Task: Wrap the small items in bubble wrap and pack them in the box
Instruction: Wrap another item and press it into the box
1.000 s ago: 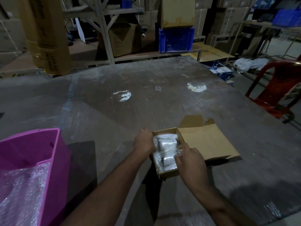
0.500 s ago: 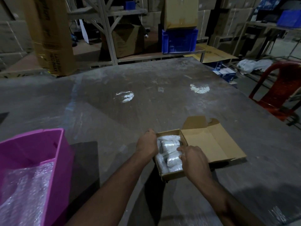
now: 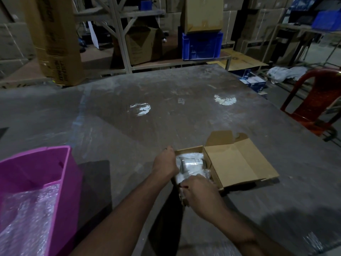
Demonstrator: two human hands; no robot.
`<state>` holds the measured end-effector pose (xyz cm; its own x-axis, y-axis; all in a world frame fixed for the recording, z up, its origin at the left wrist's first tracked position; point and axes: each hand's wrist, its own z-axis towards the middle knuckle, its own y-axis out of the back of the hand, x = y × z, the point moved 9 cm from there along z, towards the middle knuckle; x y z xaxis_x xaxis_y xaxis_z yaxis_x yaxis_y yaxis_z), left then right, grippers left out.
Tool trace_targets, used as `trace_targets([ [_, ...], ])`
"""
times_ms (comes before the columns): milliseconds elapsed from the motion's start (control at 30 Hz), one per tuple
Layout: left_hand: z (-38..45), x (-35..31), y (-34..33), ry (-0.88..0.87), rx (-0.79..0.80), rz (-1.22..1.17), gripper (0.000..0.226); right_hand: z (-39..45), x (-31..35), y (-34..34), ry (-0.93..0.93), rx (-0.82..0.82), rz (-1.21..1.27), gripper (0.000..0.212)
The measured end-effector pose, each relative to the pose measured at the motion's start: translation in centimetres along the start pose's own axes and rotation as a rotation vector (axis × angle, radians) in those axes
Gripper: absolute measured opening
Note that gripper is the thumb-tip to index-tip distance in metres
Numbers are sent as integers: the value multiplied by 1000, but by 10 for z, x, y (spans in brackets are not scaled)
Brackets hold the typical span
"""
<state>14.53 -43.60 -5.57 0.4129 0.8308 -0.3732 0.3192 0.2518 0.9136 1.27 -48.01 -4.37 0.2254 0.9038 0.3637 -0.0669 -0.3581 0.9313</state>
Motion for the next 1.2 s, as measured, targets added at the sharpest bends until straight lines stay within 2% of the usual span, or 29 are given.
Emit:
trace_targets([
  [367,2,-4,0,4,-20,31,44,1,0,-16,-3,165,-57,27],
  [700,3,-7,1,11,-38,89,40,0,7,-16,-32,178,-234,28],
  [900,4,-8,1,-3,-42,88,41,0,7,-17,-14,190,-211,26],
  [1067,7,-4,0,-20,-26,85,38,-6,-2,-8,-42,87,-32,25],
  [1200,16,6,12,9,-42,55,28,-9,2,-10,7,12,-55,32],
])
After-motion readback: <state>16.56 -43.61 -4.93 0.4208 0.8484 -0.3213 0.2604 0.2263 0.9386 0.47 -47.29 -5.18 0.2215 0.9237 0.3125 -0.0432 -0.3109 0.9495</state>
